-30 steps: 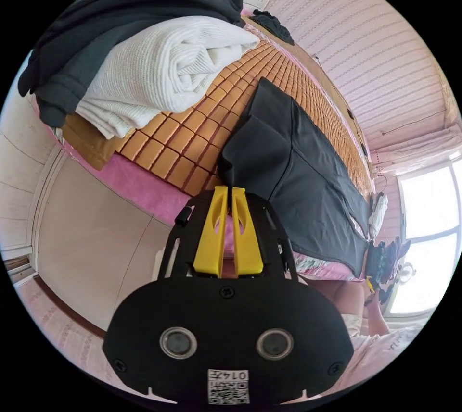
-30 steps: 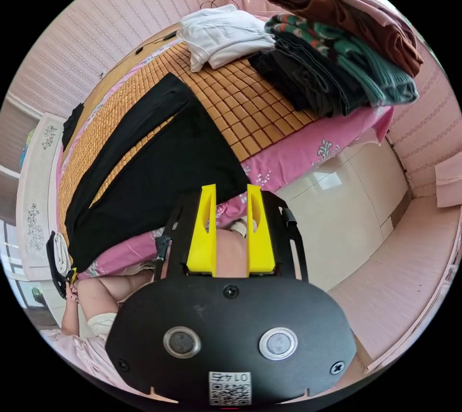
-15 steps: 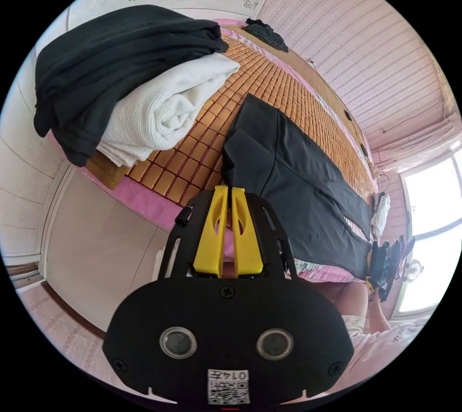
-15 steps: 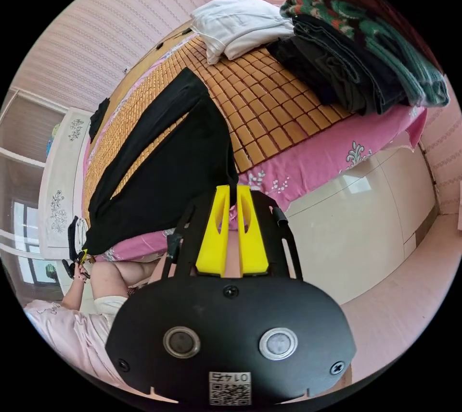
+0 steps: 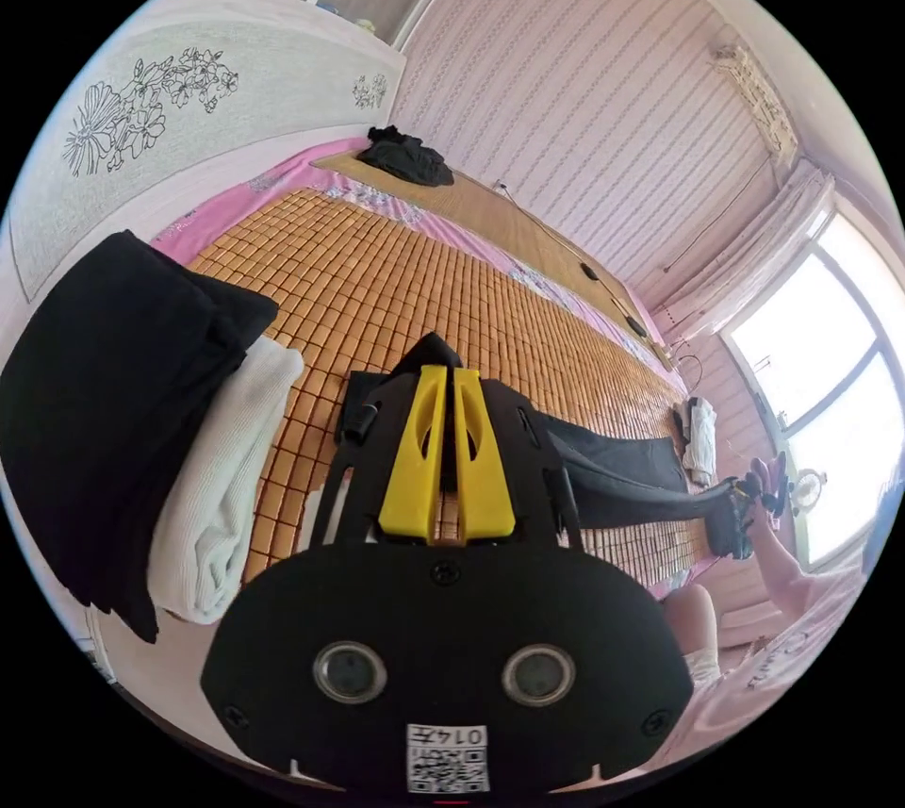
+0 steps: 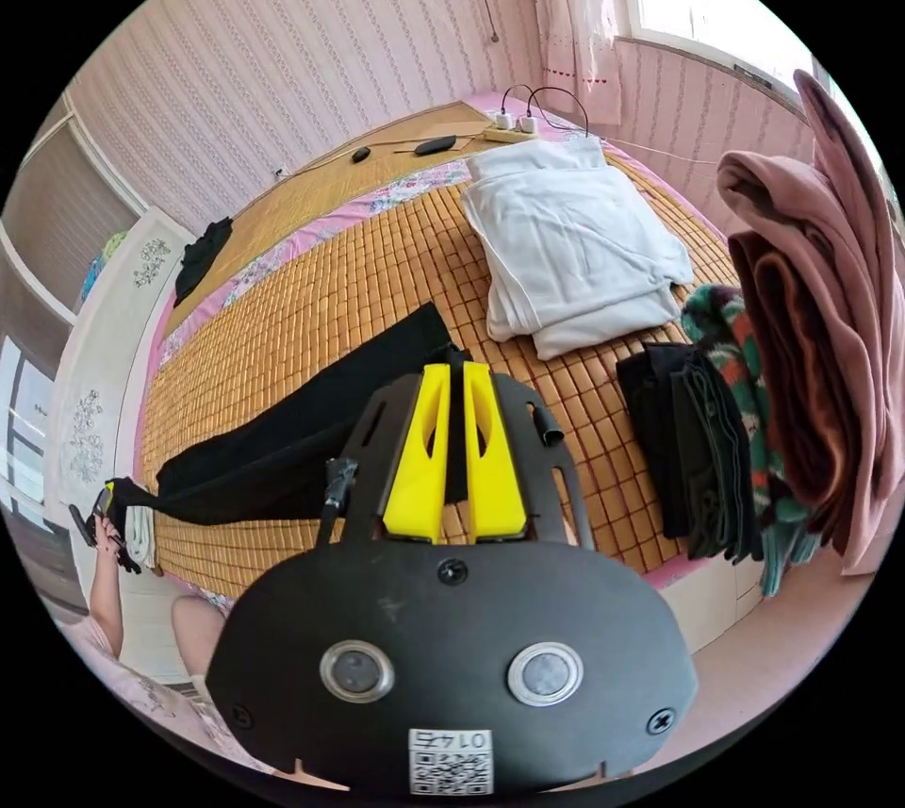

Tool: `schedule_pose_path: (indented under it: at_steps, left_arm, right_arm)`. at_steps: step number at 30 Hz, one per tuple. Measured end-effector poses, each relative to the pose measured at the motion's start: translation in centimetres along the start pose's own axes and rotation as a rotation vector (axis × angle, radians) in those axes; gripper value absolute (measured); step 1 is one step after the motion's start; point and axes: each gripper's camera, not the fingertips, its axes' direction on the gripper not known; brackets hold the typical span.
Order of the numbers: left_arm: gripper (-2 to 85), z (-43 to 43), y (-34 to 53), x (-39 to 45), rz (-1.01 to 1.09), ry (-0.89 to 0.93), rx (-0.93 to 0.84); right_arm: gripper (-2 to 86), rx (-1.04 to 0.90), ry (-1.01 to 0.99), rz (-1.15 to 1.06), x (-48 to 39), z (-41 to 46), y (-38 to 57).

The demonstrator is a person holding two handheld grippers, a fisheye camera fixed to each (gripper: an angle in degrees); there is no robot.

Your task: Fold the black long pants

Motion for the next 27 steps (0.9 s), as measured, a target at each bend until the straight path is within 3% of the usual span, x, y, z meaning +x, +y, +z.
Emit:
schedule_pose_path:
  at_steps: [3,7,12,16,19,22,27]
  left_arm:
    - [3.1,3.5,-2.8,1.1,-0.108,-0.041,0.028]
    - [6.1,6.8,-2.6,2.0,-0.253,-0.112,-0.001]
    - [5.1,8.6,-0.2,4.4,-0.168,-0.087,-0.054]
    - [3.9,12.6,0.5,7.7,0.007,-0.213,-0.254]
    - [0.9,16.7,1.2,9.7,0.085,-0.362,-0.434]
    - [-0.6,18.0,1.5,11.2,0.105,-0.398,-0.449]
    - [-0.9,18.7,2.7,13.5,0.249,-0.474,-0.626]
  right_arm:
    - [10.1,0.002,-0.02,0.058,-1.0,2.9,-3.1]
    - [15.0,-0.143,0.048,0.012,-0.8,7.5,-1.7]
    - [14.2,-0.283,0.133,0.031,1.7,11.9,2.1]
    - [12.2,-0.246,0.156,0.043,2.0,12.4,3.3]
    - [4.9,-0.251,0.193,-0.011,1.7,11.7,3.6]
    - [1.7,-0.303,0.21,-0.078,1.8,11.2,4.4]
    - [0.9,-0.345,0.186,-0.136,3.9,8.6,8.2]
